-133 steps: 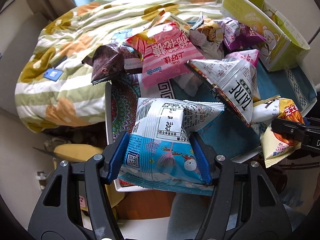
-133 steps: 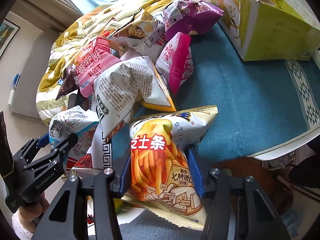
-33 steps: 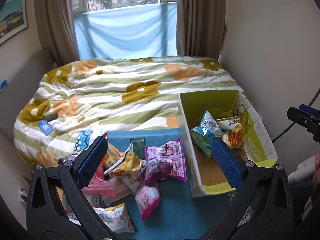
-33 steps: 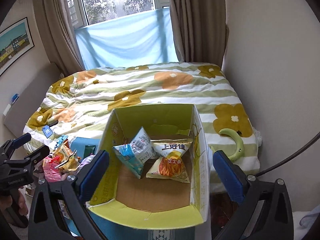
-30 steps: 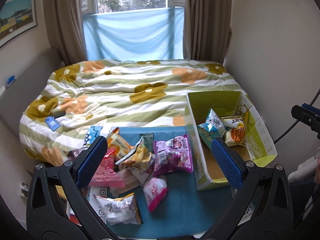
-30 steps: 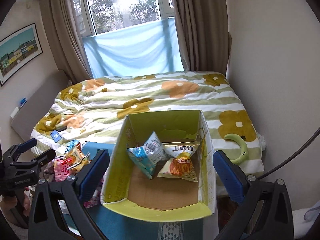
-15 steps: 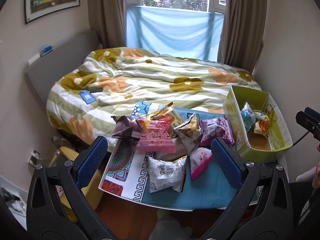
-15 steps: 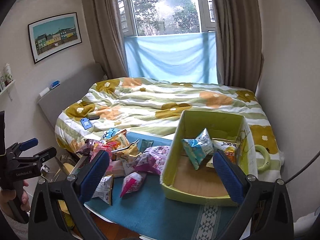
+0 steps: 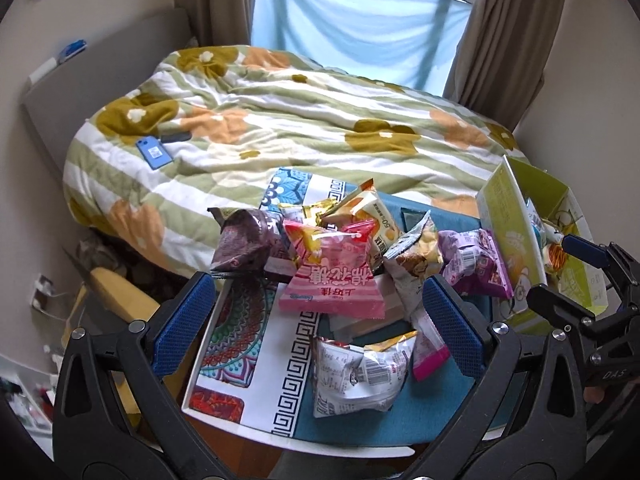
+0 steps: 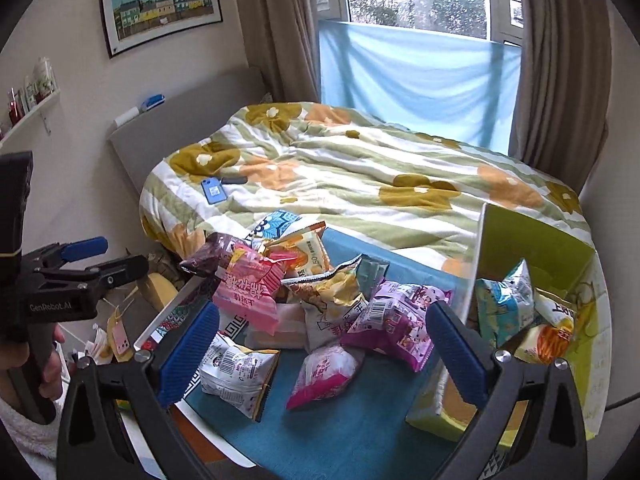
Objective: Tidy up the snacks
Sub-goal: 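Grasp the pink candy bag with the left gripper while the right grasps a potato-chip bag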
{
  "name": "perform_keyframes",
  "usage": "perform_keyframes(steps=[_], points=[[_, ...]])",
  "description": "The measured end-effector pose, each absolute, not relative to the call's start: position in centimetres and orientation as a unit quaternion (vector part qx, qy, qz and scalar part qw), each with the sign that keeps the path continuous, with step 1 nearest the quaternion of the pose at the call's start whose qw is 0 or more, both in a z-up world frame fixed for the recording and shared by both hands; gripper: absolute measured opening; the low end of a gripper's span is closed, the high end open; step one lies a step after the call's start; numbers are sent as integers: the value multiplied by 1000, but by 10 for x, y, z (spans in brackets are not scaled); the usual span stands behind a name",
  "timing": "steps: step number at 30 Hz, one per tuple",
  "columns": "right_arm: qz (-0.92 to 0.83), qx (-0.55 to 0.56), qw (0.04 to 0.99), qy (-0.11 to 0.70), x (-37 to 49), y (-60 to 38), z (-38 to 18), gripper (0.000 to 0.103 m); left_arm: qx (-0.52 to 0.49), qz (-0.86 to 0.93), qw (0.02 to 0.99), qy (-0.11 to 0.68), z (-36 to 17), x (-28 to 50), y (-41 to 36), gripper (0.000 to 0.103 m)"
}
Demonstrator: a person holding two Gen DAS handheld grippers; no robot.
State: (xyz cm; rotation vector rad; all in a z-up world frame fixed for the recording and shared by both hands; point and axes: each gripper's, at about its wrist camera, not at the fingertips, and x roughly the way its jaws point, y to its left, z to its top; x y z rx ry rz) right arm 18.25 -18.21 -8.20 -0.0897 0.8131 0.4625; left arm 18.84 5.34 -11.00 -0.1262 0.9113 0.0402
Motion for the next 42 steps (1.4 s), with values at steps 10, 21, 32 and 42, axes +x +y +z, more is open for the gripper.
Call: perform_keyframes(steps=[10,21,32,42], points=[[239,-123,848,457,250,-139,-162,103,-75,-24,861,503,-194,260,53,102],[242,-187,816,491,278,-125,-205,103,-74,-15,838,540,-243,293,43,102],[277,-212,795,497,293,-117,-223,103,-75,12,827,557,-257,297,37,74],[284,-216,779,515,308,-109,-242,93,-74,17,833,548,-250,281,39,70]])
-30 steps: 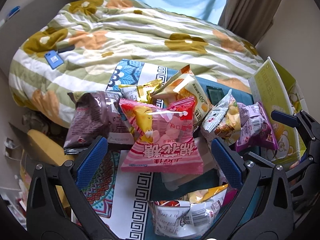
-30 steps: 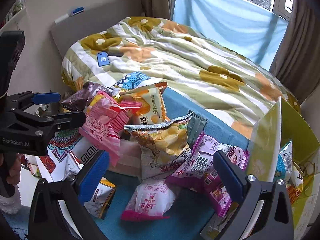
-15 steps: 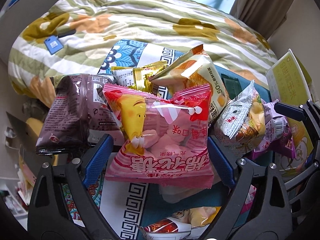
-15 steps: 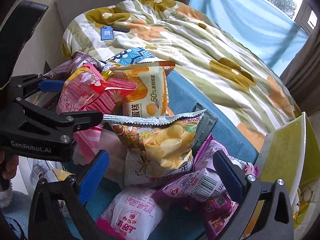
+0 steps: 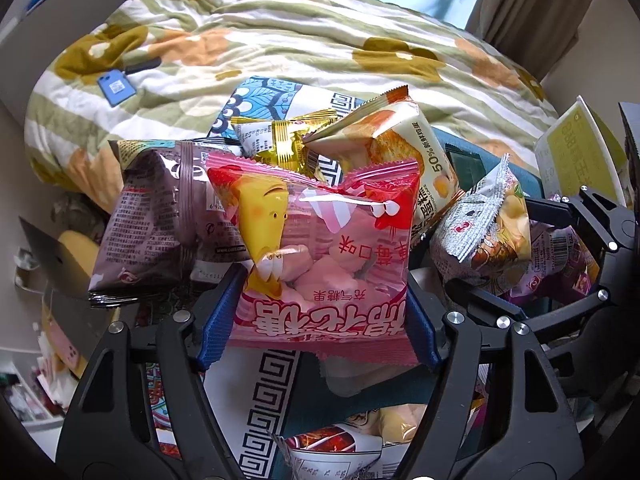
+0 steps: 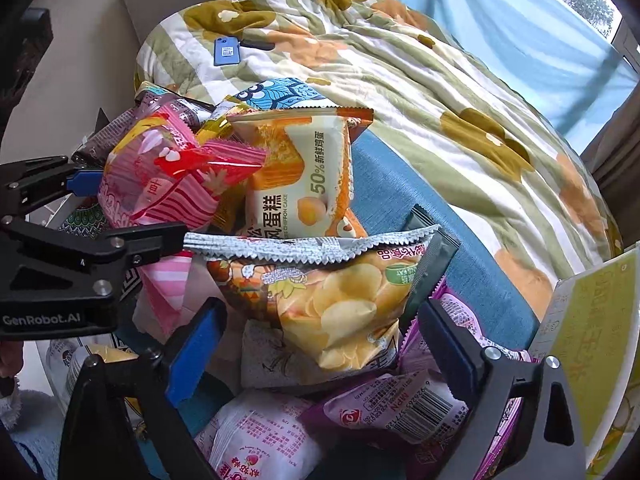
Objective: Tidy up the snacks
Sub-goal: 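Grasp the pink candy bag with the left gripper while the right grasps a potato-chip bag, then lower the pink bag and the chip bag into the box and open both grippers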
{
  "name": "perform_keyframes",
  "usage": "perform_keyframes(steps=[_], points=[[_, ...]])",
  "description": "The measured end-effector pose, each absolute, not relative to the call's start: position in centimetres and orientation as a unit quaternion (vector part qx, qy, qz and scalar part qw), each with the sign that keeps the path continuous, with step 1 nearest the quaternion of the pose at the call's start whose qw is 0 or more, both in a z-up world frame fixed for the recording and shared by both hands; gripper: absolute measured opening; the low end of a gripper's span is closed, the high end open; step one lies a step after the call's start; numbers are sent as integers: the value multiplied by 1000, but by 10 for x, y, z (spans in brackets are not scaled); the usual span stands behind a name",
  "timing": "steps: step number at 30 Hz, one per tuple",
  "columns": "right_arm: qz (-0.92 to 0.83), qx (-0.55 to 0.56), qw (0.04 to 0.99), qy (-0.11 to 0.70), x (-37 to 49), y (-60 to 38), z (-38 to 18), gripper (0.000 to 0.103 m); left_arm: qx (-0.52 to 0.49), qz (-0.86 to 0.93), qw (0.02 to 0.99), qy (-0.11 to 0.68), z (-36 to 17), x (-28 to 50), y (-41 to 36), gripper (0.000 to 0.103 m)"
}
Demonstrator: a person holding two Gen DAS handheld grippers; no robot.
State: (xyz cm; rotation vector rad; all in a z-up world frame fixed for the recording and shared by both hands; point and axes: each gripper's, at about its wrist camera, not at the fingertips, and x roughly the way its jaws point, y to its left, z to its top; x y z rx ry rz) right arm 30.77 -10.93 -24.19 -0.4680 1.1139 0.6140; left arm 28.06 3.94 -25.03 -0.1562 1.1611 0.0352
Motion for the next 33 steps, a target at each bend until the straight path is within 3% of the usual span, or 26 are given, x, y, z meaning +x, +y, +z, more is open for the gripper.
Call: perform_keyframes(steps=[8,18,33], points=[[288,-212,775,521,311,-104,-252,89,-63,14,836,544,-243,270,35,70],[284,-217,784,507,305,-106,-245,59,-60,9,842,536,-234,259,36,70],[276,-169,824,465,287,-109,-196,56,-44,0,874,484,-171,246,42,70]])
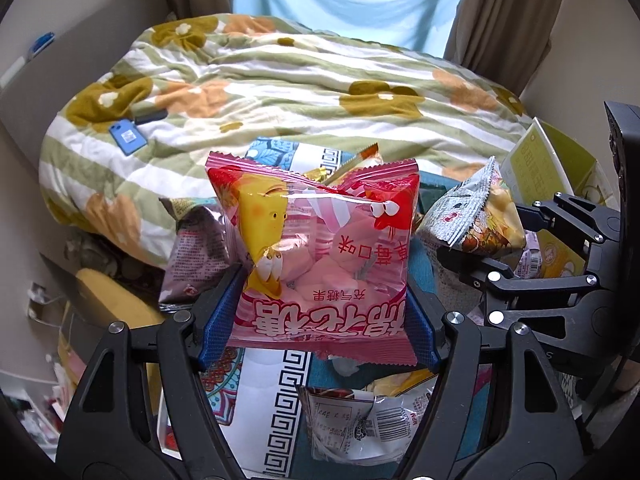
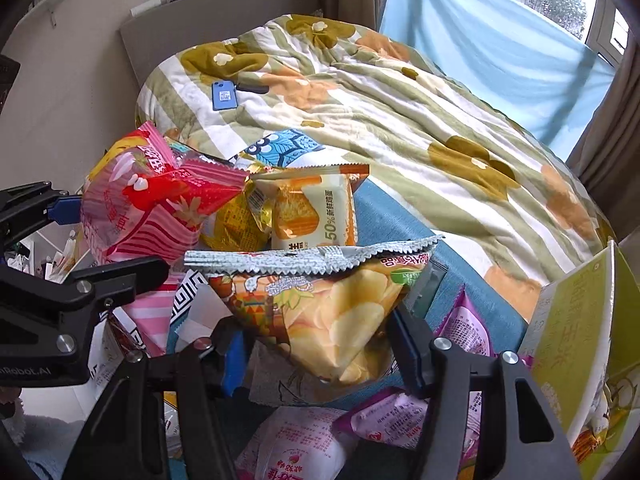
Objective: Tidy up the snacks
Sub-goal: 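Lower the pink bag and the chip bag into the box and open both grippers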
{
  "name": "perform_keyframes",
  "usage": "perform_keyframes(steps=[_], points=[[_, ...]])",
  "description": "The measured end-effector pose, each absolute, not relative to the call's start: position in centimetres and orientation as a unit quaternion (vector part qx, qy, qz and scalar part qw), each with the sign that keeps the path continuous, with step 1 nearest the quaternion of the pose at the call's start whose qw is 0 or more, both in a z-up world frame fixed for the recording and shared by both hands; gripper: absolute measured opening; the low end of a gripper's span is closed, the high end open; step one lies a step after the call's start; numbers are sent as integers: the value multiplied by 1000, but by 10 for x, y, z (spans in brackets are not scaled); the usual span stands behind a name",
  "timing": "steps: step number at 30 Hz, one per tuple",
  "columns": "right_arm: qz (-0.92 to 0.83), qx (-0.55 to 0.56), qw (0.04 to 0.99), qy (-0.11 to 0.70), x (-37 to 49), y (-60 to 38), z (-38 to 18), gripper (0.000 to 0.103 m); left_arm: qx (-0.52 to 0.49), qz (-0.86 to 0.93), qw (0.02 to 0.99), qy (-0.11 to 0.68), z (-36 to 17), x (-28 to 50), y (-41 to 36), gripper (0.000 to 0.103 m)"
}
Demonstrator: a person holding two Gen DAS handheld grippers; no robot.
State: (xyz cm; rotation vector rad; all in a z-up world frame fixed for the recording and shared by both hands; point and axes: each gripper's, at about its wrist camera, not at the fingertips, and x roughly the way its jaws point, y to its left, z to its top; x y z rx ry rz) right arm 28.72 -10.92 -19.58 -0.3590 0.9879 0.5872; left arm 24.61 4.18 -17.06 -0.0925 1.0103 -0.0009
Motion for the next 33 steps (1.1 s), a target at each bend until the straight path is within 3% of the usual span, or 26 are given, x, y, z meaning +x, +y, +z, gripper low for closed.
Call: perform_keyframes(steps=[16,25,33], points=[[207,-44,898,385,259,-159,-70,56,-11,-79,909,408,-74,251,-6,70],[126,-24,920,370,231,-259,-37,57,-11,-147,909,389,-53,243,-117,70],[67,11,920,386,209,-367,-44,57,15,-201,886,418,-76,240,-245,70]])
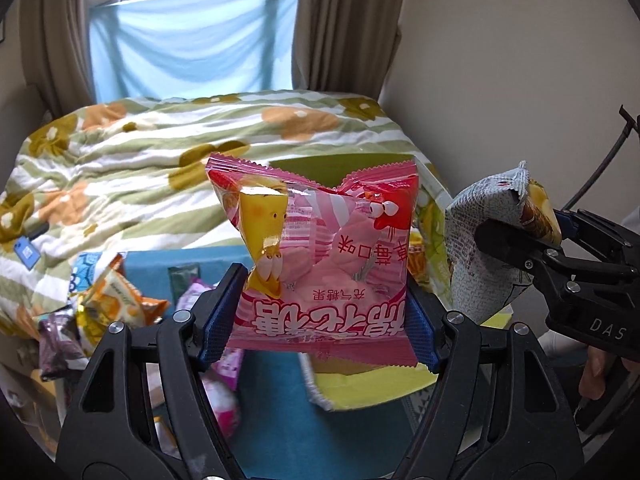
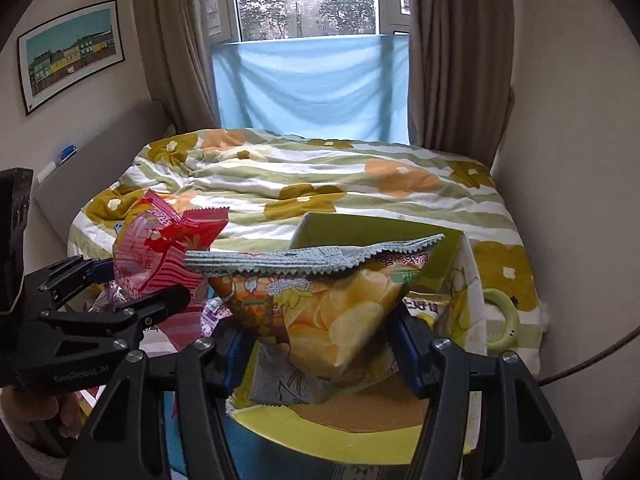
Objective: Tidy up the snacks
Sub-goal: 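Lower the pink bag and the chip bag into the box and open both grippers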
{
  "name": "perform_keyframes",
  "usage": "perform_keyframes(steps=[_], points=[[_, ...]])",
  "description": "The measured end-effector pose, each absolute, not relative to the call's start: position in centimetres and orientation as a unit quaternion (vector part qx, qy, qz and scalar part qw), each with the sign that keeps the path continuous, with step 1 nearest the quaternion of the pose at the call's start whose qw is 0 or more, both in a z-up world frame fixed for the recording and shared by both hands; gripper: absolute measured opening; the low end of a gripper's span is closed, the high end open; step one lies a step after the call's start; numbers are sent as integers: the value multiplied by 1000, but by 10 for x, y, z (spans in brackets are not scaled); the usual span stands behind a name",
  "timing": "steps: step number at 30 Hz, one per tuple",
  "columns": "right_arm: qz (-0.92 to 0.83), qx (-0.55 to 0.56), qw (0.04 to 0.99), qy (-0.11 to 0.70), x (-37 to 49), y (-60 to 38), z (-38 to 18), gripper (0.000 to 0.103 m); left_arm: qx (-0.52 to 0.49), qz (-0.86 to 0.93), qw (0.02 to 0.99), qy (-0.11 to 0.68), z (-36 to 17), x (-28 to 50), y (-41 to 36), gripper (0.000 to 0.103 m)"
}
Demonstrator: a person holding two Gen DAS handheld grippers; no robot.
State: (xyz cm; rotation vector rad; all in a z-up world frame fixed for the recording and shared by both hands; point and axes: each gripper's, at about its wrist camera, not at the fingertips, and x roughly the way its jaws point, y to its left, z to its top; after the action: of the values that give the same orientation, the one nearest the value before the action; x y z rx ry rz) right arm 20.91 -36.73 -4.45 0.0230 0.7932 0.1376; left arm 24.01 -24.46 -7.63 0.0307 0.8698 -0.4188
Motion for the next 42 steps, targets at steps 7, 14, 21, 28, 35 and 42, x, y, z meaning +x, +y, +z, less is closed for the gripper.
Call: perform_keyframes(steps=[7,14,21,28,35,42], points=[[57,41,910,408,202,-432,-62,57,42,-186,872,450,-129,242,-313,72],[77,44,896,434,204,-462,-87,57,39,-145,879,452,-141,233,-316,103],[111,47,887,446,209,-463,-100,57,9,-95,881,464,-139,217,-284,103],[126,-6,883,452,222,-437,-107,57,9,-69,884,462,-135,211,-267,103],[143,26,863,485,238,-434,-127,58,25,-69,882,465,-134,211,-266,103],[130,54,865,481,236,-441,-132,102,28,-75,878,471,-139,210,-264,103]])
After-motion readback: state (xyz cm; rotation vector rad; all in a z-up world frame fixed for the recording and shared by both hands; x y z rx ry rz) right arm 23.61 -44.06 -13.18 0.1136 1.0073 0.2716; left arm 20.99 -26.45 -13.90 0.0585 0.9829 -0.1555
